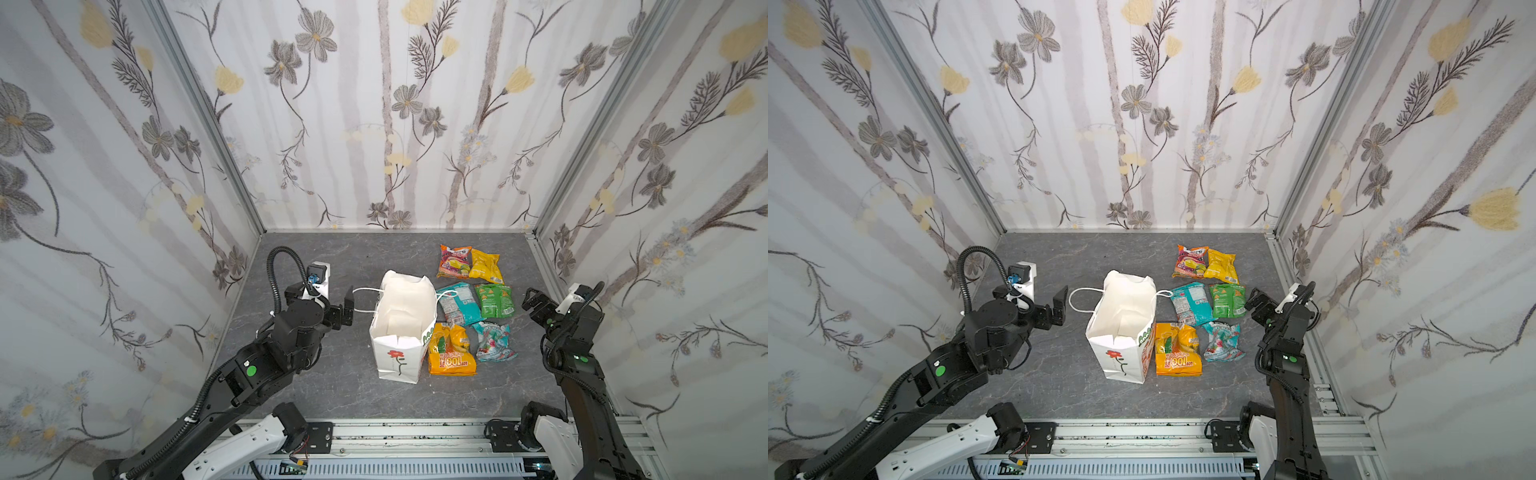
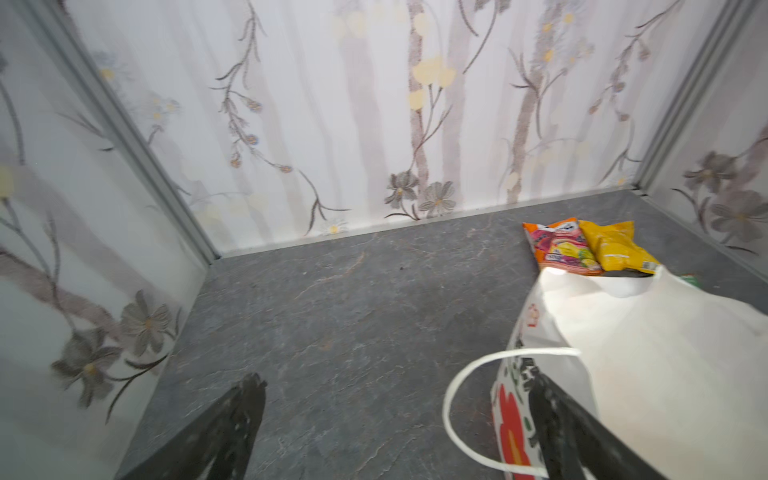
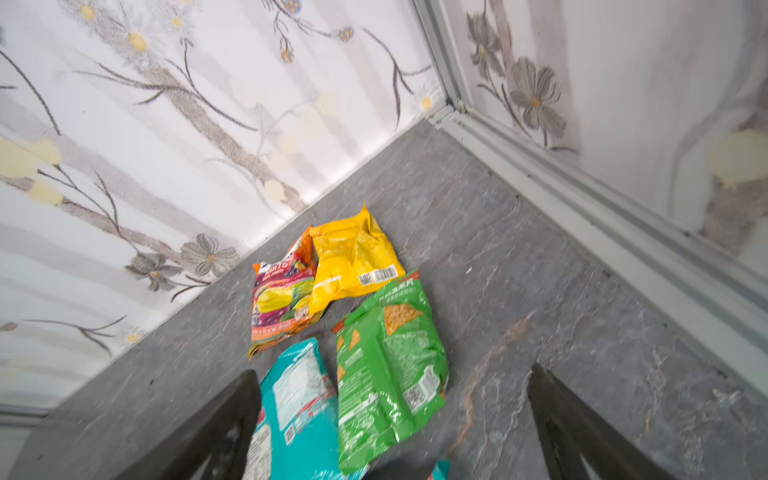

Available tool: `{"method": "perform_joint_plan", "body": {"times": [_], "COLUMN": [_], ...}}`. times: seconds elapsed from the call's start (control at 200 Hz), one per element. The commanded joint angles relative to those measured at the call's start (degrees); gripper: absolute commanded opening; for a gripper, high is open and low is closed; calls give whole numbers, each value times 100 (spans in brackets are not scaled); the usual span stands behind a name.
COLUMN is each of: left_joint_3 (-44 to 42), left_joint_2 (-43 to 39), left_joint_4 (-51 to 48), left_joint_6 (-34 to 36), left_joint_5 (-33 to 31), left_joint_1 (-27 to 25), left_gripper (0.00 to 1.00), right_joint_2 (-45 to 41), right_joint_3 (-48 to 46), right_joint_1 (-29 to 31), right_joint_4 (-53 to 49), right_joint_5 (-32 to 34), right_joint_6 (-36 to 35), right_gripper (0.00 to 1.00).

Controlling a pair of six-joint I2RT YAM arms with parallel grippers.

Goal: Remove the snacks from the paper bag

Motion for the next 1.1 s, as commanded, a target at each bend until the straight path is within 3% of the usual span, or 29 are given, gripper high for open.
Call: {"method": "perform_joint_plan", "body": {"times": [0.0,0.325,0.435,0.555,0.64,0.69,0.744,0.814,0.894,0.974,1.099], "left_joint_3": [-570,-2562,-3212,-3769,-4130,-4292,-4407,-4396,-4356,-4193,-3839], "left_joint_2": [-149,42,291,741,1051,1234,1532,2069,2728,3431,4060], "left_joint_4": [949,2869,3726,4889,5844,6358,6880,7397,8020,8499,8519], "left_joint_6": [31,-302,-266,302,654,577,425,316,237,294,345], "left_joint_5": [-959,-939,-881,-516,188,608,1155,1552,1991,2264,2699], "left_joint_1": [333,1901,2420,2843,3125,3294,3532,3772,4031,4195,4430], "left_gripper": [100,100,100,100,96,96,96,97,99,100,100], "right_joint_2": [330,1917,2317,2738,2804,2848,3099,2903,3045,2978,2995], "right_joint_3": [-281,-1228,-987,-917,-1191,-1238,-1468,-1325,-1433,-1378,-1401], "right_joint_1": [154,983,1279,1807,1892,1870,1838,1830,1834,1837,1833], "right_joint_4": [1720,5124,5308,5657,6295,6299,7134,6462,6982,6728,6794], "right_joint_5": [857,1832,1854,2198,2198,2153,2053,2037,2023,2039,2039], "right_joint_6": [-453,-1694,-1906,-2452,-2583,-2525,-2572,-2522,-2561,-2551,-2555], "right_gripper": [99,99,99,99,99,99,100,100,100,100,100]}}
